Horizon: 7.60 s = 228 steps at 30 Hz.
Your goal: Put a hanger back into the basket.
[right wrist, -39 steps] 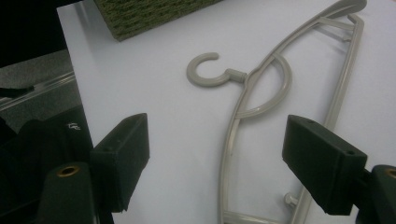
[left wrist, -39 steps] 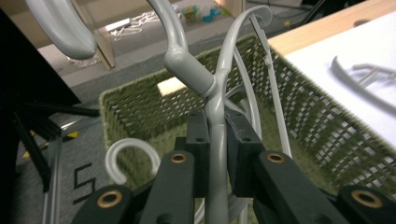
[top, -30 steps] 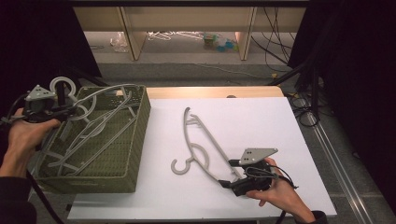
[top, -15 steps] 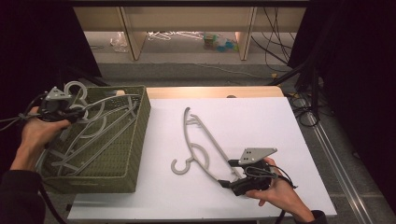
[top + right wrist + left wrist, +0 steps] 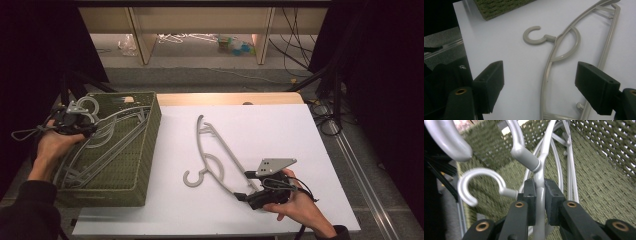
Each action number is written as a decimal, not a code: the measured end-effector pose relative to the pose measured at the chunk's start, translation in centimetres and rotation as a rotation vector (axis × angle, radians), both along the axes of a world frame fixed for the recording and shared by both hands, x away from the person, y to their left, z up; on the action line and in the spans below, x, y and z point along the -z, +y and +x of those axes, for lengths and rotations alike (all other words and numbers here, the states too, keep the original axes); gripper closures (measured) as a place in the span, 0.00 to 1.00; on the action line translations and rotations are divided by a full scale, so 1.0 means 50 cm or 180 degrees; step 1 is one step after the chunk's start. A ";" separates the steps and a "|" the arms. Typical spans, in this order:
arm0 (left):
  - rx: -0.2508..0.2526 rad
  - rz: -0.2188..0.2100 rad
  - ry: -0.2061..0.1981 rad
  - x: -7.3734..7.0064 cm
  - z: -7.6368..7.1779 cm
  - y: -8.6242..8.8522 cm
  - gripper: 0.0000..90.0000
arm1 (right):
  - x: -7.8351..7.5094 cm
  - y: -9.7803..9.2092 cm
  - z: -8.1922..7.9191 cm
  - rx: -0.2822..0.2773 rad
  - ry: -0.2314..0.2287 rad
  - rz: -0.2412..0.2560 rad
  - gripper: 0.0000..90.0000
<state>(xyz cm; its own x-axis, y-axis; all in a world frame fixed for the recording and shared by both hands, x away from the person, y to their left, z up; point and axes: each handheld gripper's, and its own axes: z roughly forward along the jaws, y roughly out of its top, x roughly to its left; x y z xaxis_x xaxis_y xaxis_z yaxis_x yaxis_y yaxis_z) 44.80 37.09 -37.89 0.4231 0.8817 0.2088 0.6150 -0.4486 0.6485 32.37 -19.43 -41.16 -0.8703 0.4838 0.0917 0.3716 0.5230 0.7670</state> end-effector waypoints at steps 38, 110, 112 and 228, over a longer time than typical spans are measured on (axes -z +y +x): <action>0.0153 -0.1475 -0.0997 -0.027 -0.242 -0.204 0.26 | 0.020 -0.004 0.016 0.0292 -0.0115 0.0014 0.25; 0.1371 -0.1660 -0.0930 0.111 -0.343 -0.393 0.19 | 0.112 0.169 0.104 0.0131 0.0535 -0.1291 0.76; 0.1353 -0.1667 -0.0903 0.113 -0.344 -0.395 0.19 | 0.110 0.174 0.108 0.0134 0.0560 -0.1368 0.77; 0.1981 -0.0696 -0.0039 0.022 -0.279 -0.461 0.87 | -0.081 0.021 0.003 -0.0002 -0.0518 -0.0156 0.37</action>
<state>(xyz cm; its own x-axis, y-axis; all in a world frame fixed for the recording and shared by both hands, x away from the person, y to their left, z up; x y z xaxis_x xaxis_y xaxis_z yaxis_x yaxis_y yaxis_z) 30.86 14.04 -38.97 0.8663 0.4959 0.0606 0.2754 -0.5752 0.7702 32.54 -18.35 -37.12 -0.8721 0.4837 -0.0741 0.2442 0.5615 0.7906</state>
